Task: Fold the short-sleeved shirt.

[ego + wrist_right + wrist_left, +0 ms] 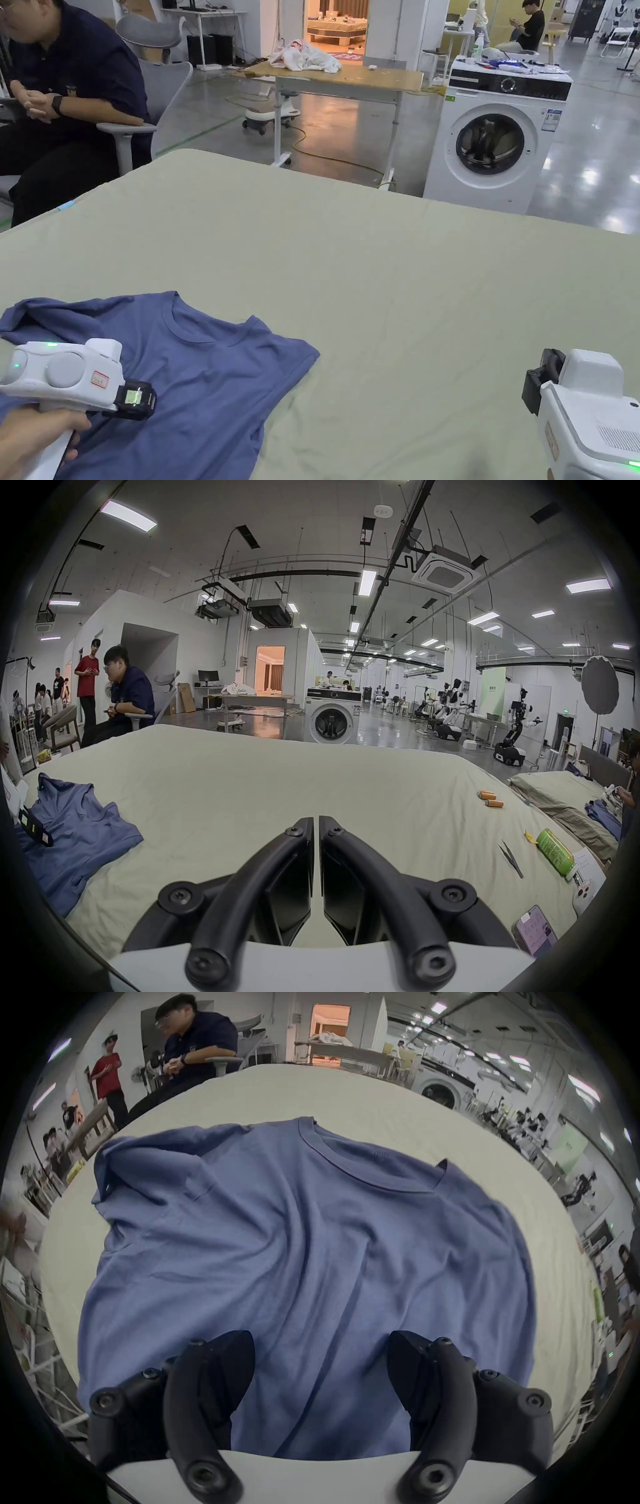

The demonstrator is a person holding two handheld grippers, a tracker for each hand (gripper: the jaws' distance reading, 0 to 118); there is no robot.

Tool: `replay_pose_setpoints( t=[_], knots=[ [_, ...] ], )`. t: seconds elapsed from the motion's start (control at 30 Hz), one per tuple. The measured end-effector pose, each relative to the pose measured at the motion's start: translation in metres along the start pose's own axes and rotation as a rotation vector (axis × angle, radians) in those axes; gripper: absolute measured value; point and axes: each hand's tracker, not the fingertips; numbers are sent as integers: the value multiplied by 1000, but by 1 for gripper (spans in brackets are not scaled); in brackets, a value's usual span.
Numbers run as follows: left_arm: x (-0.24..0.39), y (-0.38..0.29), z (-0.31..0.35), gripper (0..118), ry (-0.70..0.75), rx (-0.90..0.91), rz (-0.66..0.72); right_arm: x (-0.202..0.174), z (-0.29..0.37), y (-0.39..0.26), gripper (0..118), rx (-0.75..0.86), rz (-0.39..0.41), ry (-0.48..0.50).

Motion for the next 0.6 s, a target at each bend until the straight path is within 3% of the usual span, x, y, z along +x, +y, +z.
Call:
replay_pose_setpoints(
  t=[0.1,0.17,0.2,0.27,0.43,0.6],
  knots=[
    [17,-2,1,72,72,13,-79,0,0,-2,3,-2,6,0],
    [22,-1,-2,53,70,18,-73,0,0,-3,2,-3,9,1],
    [26,-1,-1,41,84,34,-80,0,0,-4,2,-5,10,2],
    [29,-3,0,1,98,54,-93,1,1,-4,3,-9,8,1],
    [10,-2,-9,0,73,118,-80,2,1,-7,2,-17,2,3],
    [-5,3,24,0,-24,264,12,5,2,-6,2,-11,-7,-2]
  ],
)
